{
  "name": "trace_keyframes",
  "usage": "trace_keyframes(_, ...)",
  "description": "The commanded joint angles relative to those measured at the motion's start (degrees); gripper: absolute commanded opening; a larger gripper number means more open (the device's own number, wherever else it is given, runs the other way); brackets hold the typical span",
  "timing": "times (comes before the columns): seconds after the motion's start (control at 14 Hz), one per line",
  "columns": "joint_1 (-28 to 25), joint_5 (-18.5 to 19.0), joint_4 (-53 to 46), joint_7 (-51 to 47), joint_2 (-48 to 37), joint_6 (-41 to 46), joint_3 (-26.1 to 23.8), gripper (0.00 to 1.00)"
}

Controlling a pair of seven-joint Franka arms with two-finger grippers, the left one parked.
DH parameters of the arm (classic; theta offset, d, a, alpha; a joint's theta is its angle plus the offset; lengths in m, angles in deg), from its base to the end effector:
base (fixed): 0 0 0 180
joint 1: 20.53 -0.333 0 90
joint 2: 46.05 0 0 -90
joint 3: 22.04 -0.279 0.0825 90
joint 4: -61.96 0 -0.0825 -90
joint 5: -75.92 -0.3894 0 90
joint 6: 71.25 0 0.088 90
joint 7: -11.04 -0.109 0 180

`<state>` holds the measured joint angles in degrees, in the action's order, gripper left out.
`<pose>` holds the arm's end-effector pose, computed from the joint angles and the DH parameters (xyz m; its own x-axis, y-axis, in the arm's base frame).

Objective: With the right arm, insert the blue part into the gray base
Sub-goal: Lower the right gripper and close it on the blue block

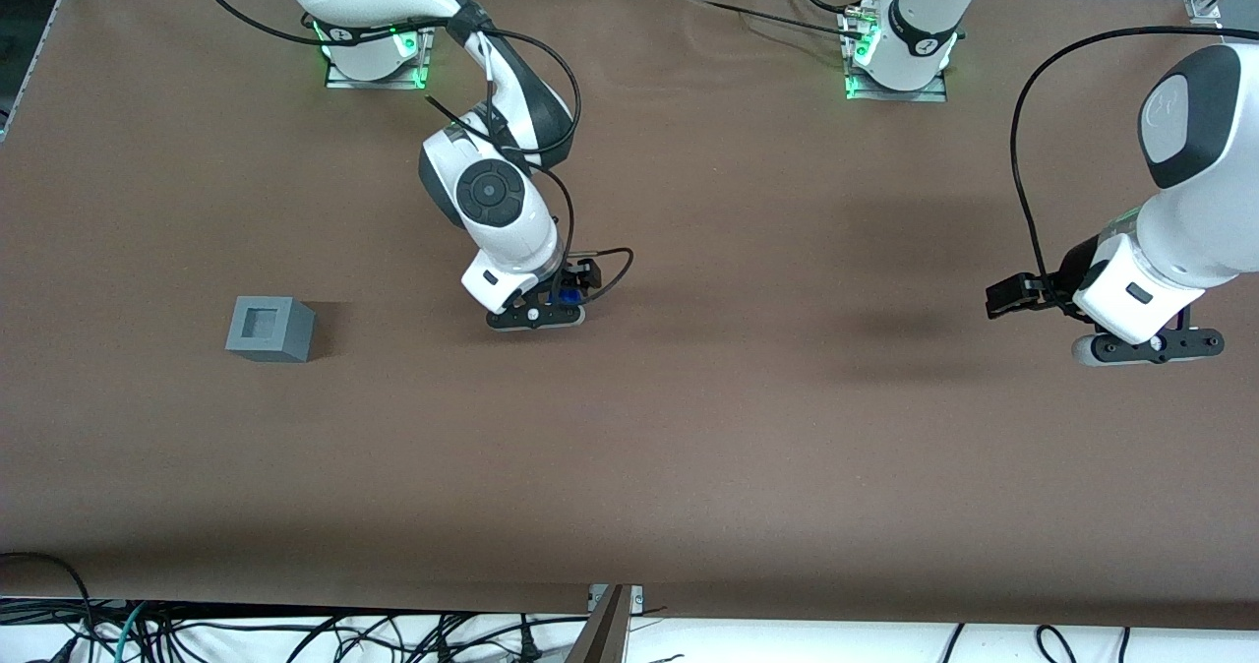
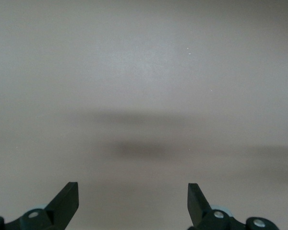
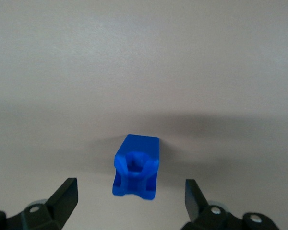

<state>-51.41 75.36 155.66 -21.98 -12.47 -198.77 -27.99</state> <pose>0.5411 0.3977 0.2428 0.9986 0.0440 -0.0302 0.0422 -0.9974 -0.0580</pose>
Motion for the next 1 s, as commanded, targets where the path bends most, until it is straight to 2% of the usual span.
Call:
trace_keyframes(0.0, -0.7, 2.0, -0.5, -4.8, 1.7, -1.0, -0.2, 0.98)
trace_keyframes(0.21, -1.2, 4.4, -1.1, -10.2, 3.5, -1.0, -0.2, 0.98)
trace_keyframes(0.79, -1.7, 4.7, -1.3, -11.8, 5.4, -1.8, -0.2, 0.93)
trace_keyframes(0.93, -1.7, 4.7, -1.3, -11.8, 5.5, -1.9, -0.2, 0.88)
